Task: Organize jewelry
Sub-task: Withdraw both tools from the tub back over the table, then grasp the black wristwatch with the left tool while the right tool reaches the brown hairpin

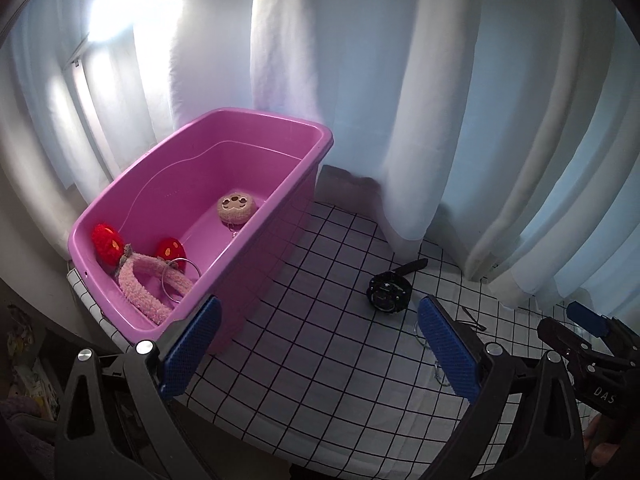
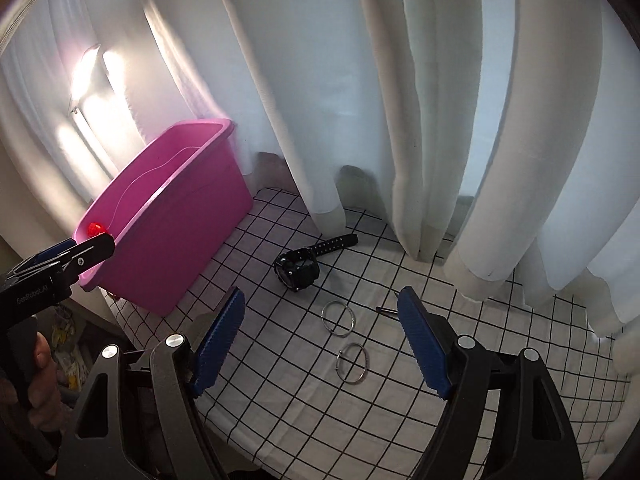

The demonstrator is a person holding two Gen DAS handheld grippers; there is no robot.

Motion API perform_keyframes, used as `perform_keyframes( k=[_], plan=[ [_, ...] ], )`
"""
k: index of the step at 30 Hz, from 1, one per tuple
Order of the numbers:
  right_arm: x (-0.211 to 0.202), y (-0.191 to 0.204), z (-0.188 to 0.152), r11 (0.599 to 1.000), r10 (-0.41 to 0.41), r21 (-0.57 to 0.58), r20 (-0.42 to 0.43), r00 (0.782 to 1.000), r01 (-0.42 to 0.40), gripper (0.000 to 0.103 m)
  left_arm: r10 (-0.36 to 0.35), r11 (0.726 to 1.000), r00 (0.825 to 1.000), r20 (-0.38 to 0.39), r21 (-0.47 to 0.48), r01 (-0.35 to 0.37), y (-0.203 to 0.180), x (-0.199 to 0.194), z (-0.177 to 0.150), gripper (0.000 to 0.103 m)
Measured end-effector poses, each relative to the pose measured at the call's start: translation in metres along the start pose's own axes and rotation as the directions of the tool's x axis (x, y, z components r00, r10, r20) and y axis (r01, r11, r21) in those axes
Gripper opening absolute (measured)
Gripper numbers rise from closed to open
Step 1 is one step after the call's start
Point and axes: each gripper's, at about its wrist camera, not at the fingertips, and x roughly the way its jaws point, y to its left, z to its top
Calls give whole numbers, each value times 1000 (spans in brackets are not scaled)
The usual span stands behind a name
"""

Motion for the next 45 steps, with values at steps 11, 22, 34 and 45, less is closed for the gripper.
perform_keyframes(
  k=[11, 22, 34, 45],
  plan=[
    [-9, -89, -58, 997, -40, 66, -15, 999, 41, 75, -27, 1000, 997, -74, 5, 28, -65, 28, -59, 97],
    [42, -106, -84, 998, 31, 59, -65, 997, -27, 75, 26, 997, 991, -130, -63, -34, -57, 83, -88, 97],
    [121, -109, -75, 995, -3, 99, -73, 997, 10, 75, -10, 1000, 995, -96, 12, 12, -59, 157, -71, 97],
    [171, -95, -63, 999, -50, -19, -49, 998, 49, 75, -41, 995, 994, -100, 85, 50, -67, 215, -73, 97]
  ],
)
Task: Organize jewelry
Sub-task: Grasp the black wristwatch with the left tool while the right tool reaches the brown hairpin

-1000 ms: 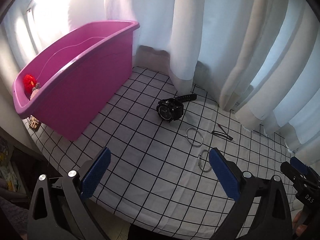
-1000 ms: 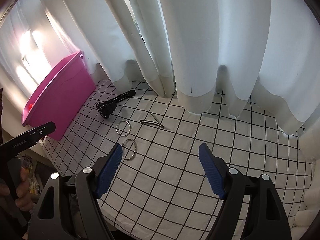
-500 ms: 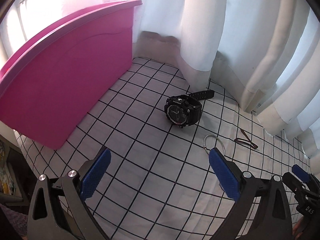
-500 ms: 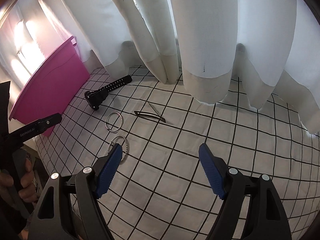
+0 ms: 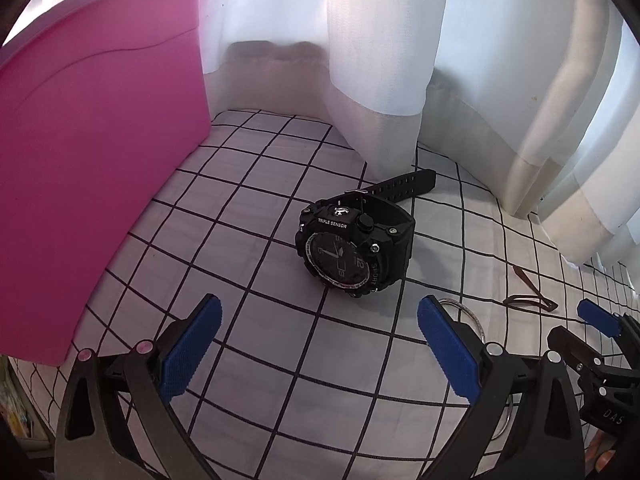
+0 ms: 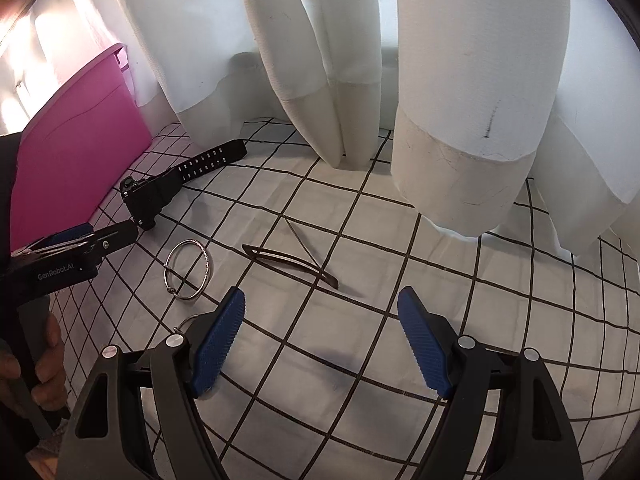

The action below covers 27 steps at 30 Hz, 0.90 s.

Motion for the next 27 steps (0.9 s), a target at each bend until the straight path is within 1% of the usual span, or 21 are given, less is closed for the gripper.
perform_keyframes(
  k=[2, 7, 12, 17, 22, 25, 27],
  plan=[
    [7, 2, 3, 1000, -8, -16, -2, 1000, 8, 75, 2, 1000, 1000, 2, 12, -2, -1, 7, 1, 97],
    [19, 0, 8, 1000, -13, -12, -9, 1000, 13, 75, 0, 1000, 1000, -8, 23, 0, -2, 18, 6, 97],
    [25, -1, 13, 1000, -18, -6, -12, 1000, 18, 75, 0, 999, 999, -34, 40, 2, -3, 31, 12, 97],
    [31, 3, 19, 999, -31, -16, -7, 1000, 30, 75, -12, 1000, 999, -52, 27, 13, -1, 39, 19, 97],
    [41, 8, 25, 996, -64, -57, -2, 998, 63, 75, -13, 999, 999, -50, 37, 15, -3, 45, 25, 97],
    [47, 12, 26, 990, -96, -101, 5, 995, 96, 75, -15, 999, 999, -47, 48, 17, -6, 48, 29, 97],
    [47, 11, 26, 990, -96, -106, 17, 995, 97, 75, -13, 999, 999, -46, 51, 15, -7, 50, 32, 97]
  ],
)
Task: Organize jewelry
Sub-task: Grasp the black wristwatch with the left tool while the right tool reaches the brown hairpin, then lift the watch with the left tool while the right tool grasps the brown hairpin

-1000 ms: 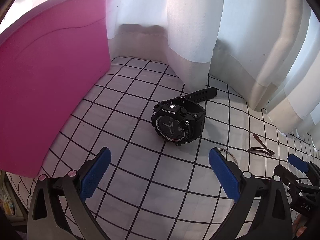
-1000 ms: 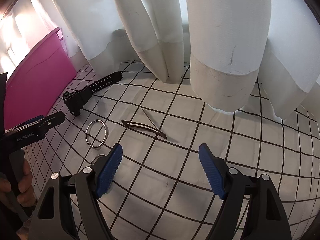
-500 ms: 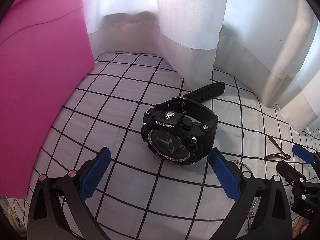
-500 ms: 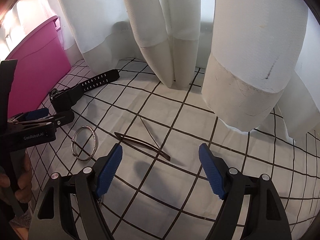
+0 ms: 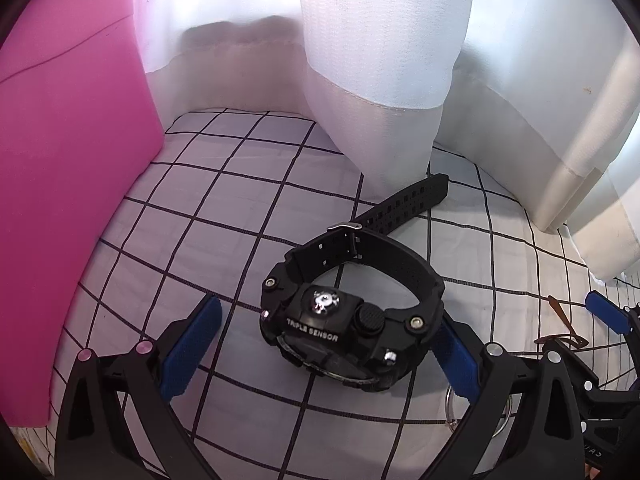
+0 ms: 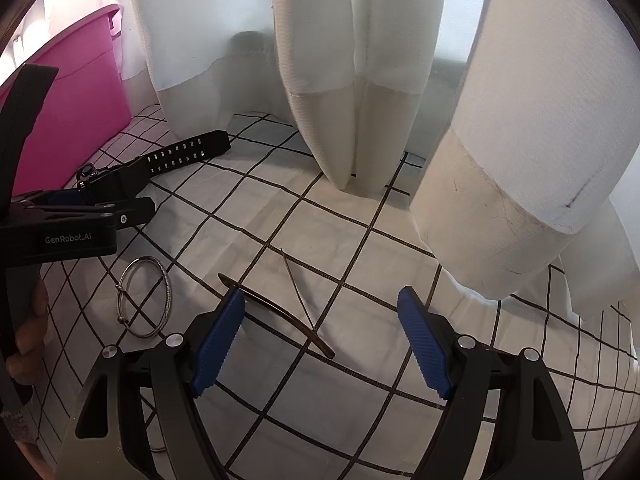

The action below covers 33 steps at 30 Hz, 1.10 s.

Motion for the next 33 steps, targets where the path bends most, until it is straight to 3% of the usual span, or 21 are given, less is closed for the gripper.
perform_keyframes(
  k=[9, 11, 13, 15, 18, 21, 22, 27, 33],
  plan=[
    [2, 1, 0, 1000, 4, 6, 13, 1000, -4, 74, 12, 1000, 999, 30, 0, -12, -5, 10, 20, 96],
    [2, 1, -1, 1000, 6, 5, 13, 1000, -6, 74, 16, 1000, 999, 47, -6, -16, -5, 9, 18, 92],
    [2, 1, -2, 1000, 7, 3, 15, 1000, -7, 72, 16, 1000, 998, 66, -5, -16, -8, 3, 10, 80],
    [1, 3, -2, 1000, 13, -3, 20, 1000, -13, 68, 6, 1000, 996, 84, 14, -7, -12, -1, 6, 68],
    [-1, 4, -4, 1000, 17, -10, 28, 999, -17, 59, 11, 1000, 996, 90, 14, -12, -15, -2, 5, 68],
    [-3, 3, -5, 1000, 18, 0, 36, 999, -18, 30, 6, 1000, 996, 86, -1, -6, -14, -3, 2, 67],
    [-3, 2, -4, 1000, 20, 7, 34, 999, -20, 14, 4, 1000, 996, 85, -4, -4, -9, -7, -3, 67],
    [-6, -13, -8, 993, 93, 75, 40, 995, -96, 14, -21, 999, 998, 67, -30, 23, -2, -13, -15, 67],
    [-23, -26, -18, 984, 123, 121, 74, 990, -132, 14, -31, 998, 998, 62, -52, 34, 10, -19, -21, 67]
  ],
)
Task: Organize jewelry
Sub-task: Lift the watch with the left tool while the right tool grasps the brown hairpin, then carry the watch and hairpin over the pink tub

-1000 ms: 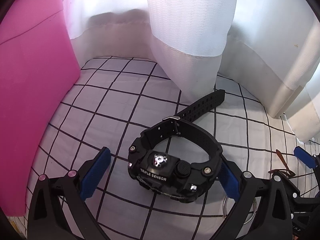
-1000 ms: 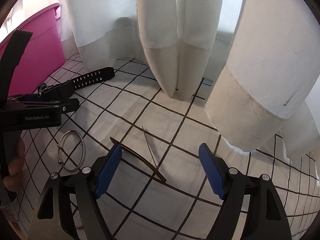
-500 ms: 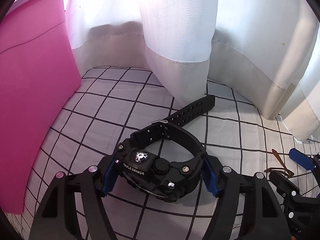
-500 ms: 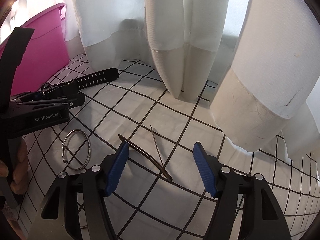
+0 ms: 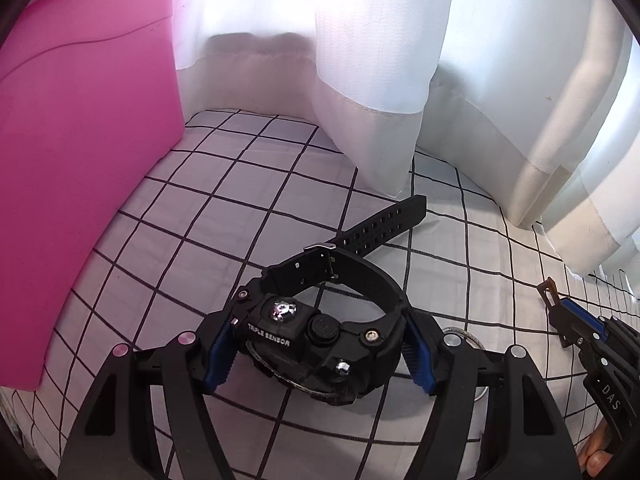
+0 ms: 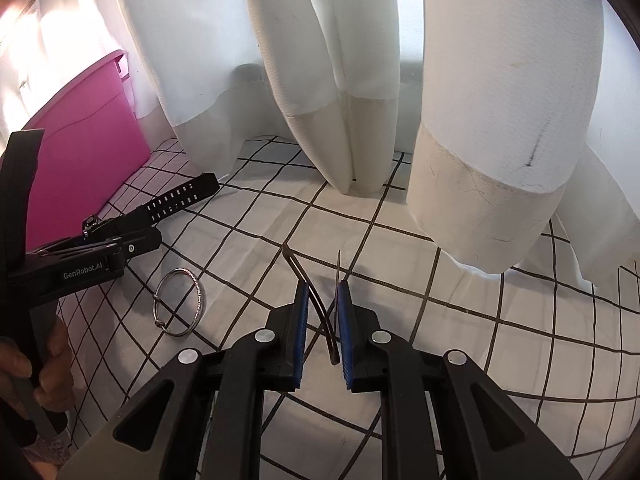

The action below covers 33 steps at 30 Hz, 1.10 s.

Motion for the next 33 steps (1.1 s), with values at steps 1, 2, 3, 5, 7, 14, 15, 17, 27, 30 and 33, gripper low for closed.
perform_keyframes(
  k=[1, 2, 3, 5, 7, 14, 15, 17, 27, 30, 33],
  plan=[
    [-3, -1, -1, 1000, 3, 1, 3, 1000, -3, 14, 1, 1000, 1000, 1, -2, -1, 1, -2, -1, 67],
    [-6, -1, -1, 1000, 5, 0, 5, 1000, -5, 14, 0, 1000, 1000, 2, -3, 0, 1, -5, -3, 67],
    [-10, -2, -3, 1000, 9, 0, 7, 1000, -9, 14, -1, 1000, 1000, 5, -5, 1, 1, -9, -5, 67],
    [-16, 0, -5, 1000, 12, -3, 11, 1000, -12, 14, 3, 1000, 1000, 17, -5, -3, 0, -16, -8, 67],
    [-24, 1, -9, 1000, 16, -9, 11, 1000, -16, 14, 7, 1000, 1000, 29, -9, -7, 1, -23, -11, 67],
    [-54, 11, -17, 997, 39, -73, -15, 999, -40, 14, 15, 1000, 999, 51, -21, -14, -16, -69, -27, 67],
    [-61, 13, -18, 995, 44, -84, -16, 999, -45, 14, 18, 1000, 998, 54, -24, -16, -18, -78, -29, 67],
    [-76, 15, -17, 993, 53, -105, -14, 999, -54, 14, 17, 999, 998, 62, -38, -15, -21, -99, -32, 67],
    [-144, 35, 6, 977, 129, -176, 30, 991, -122, 14, 48, 993, 990, 133, -118, -33, -20, -198, -31, 67],
    [-159, 54, 18, 965, 163, -214, 50, 985, -149, 14, 71, 990, 983, 170, -132, -48, -12, -229, -27, 67],
    [-168, 74, 34, 953, 209, -238, 67, 976, -187, 14, 95, 987, 973, 209, -149, -64, 4, -256, -20, 67]
  ],
)
